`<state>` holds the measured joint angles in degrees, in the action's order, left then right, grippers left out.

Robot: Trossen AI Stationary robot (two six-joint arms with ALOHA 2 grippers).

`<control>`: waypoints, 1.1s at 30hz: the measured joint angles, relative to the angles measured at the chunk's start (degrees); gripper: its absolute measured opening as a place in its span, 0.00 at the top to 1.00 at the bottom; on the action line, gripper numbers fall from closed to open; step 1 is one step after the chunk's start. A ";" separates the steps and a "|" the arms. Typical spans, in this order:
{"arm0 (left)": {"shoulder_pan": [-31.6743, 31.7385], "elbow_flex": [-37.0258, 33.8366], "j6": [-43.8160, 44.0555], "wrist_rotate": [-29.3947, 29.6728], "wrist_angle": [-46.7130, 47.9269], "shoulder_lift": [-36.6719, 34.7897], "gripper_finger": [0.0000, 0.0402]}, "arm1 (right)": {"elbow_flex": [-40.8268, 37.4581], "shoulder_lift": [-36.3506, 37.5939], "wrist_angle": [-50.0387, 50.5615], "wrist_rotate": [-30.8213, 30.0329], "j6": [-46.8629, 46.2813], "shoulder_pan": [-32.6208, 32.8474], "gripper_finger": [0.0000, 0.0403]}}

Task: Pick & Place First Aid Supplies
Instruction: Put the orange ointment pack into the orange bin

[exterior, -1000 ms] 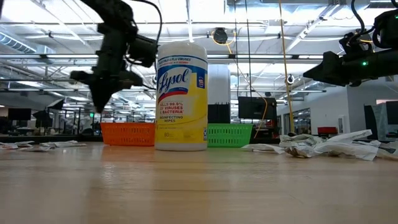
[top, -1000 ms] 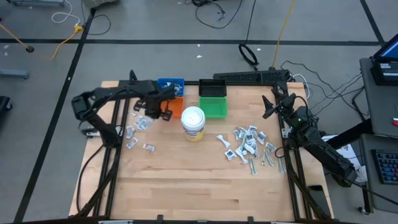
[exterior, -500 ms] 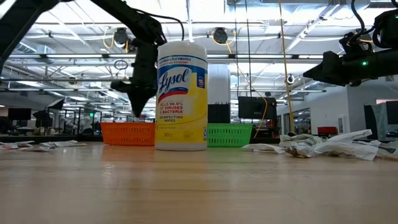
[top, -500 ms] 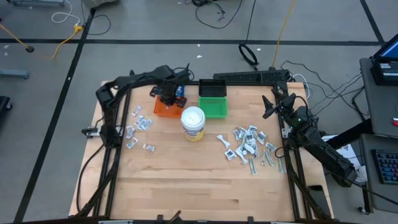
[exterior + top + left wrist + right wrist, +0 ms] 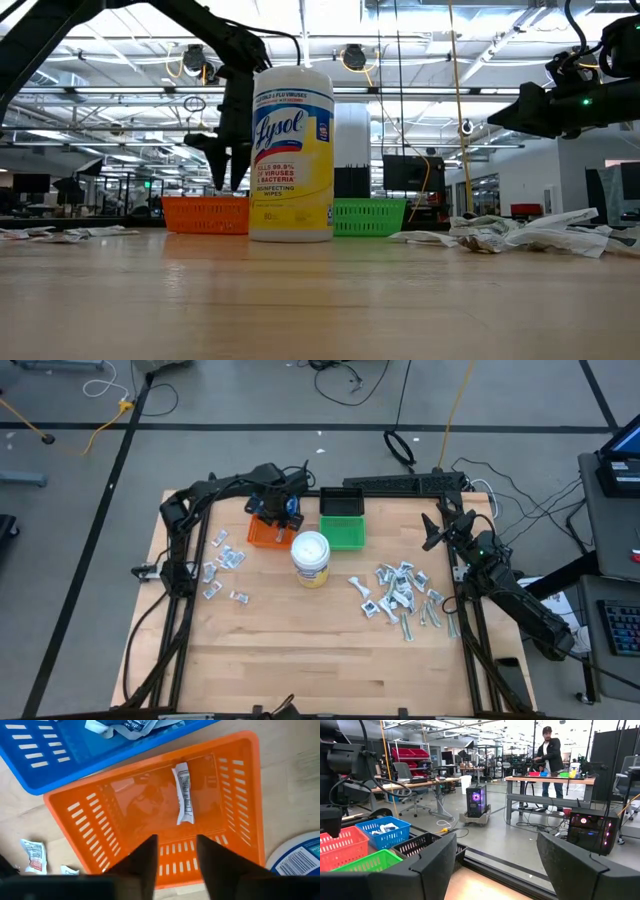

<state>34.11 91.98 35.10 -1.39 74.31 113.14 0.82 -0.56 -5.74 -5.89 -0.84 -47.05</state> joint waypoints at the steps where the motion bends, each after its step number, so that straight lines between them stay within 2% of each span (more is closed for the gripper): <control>1: 0.00 0.00 0.04 0.00 0.01 0.00 0.59 | 0.00 0.00 0.00 0.00 0.00 0.00 0.32; 6: 0.00 -0.05 0.17 -0.69 0.01 -0.29 0.41 | 0.00 0.00 0.00 0.00 0.00 0.01 0.32; 12: -1.00 -2.75 6.57 -1.01 -0.66 -5.28 0.31 | -0.01 0.00 0.00 0.00 0.01 0.02 0.32; 17: -3.59 -9.24 15.56 -1.07 -1.49 -11.45 0.31 | 0.00 0.00 0.00 0.00 0.02 0.00 0.32; 23: -8.00 -20.04 26.20 -2.29 -3.01 -18.98 0.35 | 0.00 0.00 0.00 0.00 0.02 0.00 0.32; 33: -18.70 -35.94 46.68 -7.09 -8.82 -28.66 0.38 | 0.00 0.00 0.00 0.00 0.00 0.02 0.32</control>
<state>15.40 56.05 81.78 -8.47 65.49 84.48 0.82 -0.56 -5.74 -5.89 -0.84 -47.03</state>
